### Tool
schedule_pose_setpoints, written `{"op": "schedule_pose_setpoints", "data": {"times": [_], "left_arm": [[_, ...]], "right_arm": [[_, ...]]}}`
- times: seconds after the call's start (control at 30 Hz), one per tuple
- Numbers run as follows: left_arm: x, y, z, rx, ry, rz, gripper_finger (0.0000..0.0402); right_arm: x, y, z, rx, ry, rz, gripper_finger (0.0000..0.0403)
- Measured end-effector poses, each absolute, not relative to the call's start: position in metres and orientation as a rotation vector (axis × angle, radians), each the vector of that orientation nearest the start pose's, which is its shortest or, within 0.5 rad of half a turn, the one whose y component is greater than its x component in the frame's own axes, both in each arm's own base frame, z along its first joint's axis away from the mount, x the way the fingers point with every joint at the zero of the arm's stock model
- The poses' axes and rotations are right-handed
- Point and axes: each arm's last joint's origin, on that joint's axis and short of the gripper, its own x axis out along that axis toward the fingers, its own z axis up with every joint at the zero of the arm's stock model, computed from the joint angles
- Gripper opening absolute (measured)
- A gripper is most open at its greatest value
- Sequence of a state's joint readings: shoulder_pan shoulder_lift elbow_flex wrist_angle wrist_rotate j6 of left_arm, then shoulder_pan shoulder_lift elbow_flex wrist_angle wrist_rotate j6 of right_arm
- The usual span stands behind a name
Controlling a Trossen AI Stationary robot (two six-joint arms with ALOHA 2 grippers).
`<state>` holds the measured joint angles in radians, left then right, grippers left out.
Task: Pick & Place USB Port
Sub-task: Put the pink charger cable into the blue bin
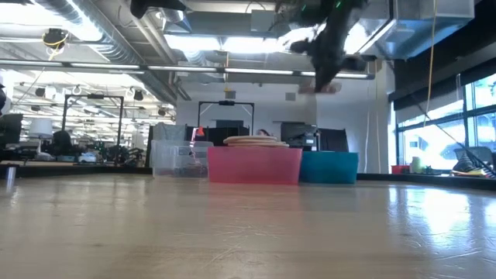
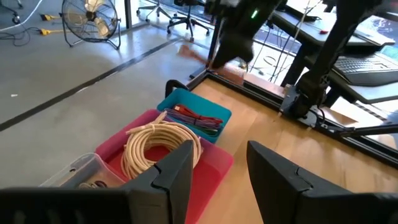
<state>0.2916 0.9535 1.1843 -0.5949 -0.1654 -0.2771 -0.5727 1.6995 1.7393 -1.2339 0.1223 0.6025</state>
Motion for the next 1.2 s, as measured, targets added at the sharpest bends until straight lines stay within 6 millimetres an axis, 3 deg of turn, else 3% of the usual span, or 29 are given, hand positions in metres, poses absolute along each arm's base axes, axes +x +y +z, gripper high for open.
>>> {"op": "schedule_pose_setpoints", "data": {"times": [0.2, 0.43, 0.77, 1.07, 1.2], "left_arm": [[0.172, 0.057, 0.398, -0.292, 0.316, 0.498, 0.0143], [0.171, 0.056, 0.393, -0.315, 0.363, 0.508, 0.0143], [0.170, 0.056, 0.392, -0.322, 0.378, 0.511, 0.0143], [0.170, 0.056, 0.391, -0.322, 0.383, 0.512, 0.0143], [0.170, 0.056, 0.391, -0.322, 0.384, 0.512, 0.0143]], "right_arm": [[0.303, -0.206, 0.292, 0.752, 1.172, -0.914, 0.0011], [0.310, -0.234, 0.245, 0.785, 1.318, -0.864, 0.0011], [0.305, -0.260, 0.222, 0.835, 1.329, -0.848, 0.0011], [0.309, -0.263, 0.194, 0.883, 1.353, -0.810, 0.0011], [0.305, -0.259, 0.172, 0.938, 1.356, -0.797, 0.0011]]}}
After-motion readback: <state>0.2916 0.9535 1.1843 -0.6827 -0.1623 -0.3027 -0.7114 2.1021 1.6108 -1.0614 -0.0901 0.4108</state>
